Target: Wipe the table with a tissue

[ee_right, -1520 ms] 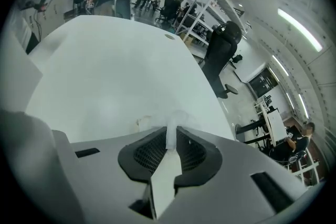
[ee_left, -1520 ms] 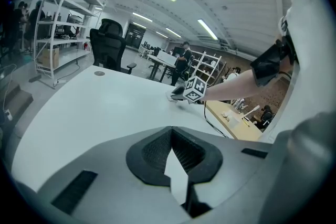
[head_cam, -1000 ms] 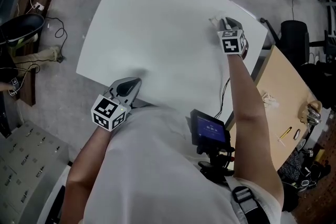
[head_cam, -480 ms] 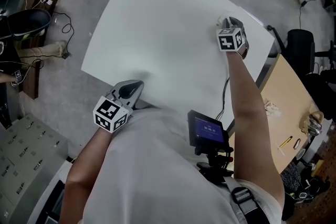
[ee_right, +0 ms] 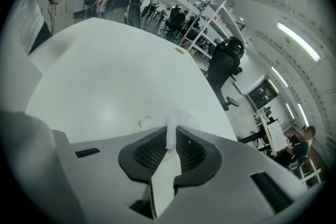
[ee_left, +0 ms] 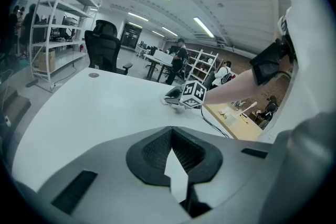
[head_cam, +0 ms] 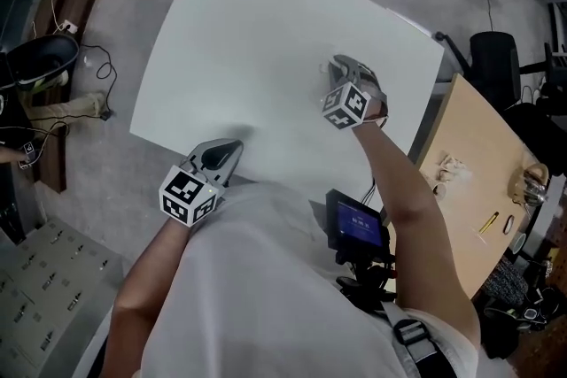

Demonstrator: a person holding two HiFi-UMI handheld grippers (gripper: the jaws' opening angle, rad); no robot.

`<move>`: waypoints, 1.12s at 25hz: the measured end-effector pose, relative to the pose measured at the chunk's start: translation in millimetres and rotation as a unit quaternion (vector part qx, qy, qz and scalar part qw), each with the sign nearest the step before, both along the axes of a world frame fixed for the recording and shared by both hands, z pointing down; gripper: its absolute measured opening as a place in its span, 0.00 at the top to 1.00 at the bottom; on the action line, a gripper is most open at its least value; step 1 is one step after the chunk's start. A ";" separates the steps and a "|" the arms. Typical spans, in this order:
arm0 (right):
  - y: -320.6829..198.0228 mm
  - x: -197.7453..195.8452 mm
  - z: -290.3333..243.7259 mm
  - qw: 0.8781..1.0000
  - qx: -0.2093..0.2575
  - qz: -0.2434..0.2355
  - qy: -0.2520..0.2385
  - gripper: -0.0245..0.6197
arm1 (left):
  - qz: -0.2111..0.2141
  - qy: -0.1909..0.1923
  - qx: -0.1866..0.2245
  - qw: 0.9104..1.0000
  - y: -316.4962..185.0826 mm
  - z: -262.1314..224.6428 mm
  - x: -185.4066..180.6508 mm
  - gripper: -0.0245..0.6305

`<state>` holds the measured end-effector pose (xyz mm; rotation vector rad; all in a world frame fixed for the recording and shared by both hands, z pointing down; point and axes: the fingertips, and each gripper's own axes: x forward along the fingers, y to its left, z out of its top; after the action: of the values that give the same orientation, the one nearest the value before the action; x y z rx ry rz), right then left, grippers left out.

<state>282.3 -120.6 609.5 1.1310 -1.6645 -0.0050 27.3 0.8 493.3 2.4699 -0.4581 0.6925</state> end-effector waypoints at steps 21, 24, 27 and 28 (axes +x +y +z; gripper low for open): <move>165.7 -98.2 -81.3 0.826 -0.058 0.137 -0.544 0.88 | 0.062 0.055 0.024 0.996 -7.5 -7.2 9.9 0.95; 174.8 -122.1 -90.7 0.821 0.005 0.183 -0.541 0.88 | 0.073 0.073 0.035 0.994 -14.4 -5.1 -32.5 0.95; 180.0 -126.9 -96.9 0.823 0.053 0.216 -0.523 0.88 | 0.091 0.082 0.042 0.992 -21.7 -4.0 -47.5 0.95; 181.9 -123.6 -100.8 0.821 0.067 0.225 -0.521 0.88 | 0.098 0.083 0.042 0.991 -21.1 -5.0 -46.1 0.95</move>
<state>158.7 61.3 508.7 1.7850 -2.2779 0.9763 -18.8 -20.3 488.2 2.6505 -0.1880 0.5463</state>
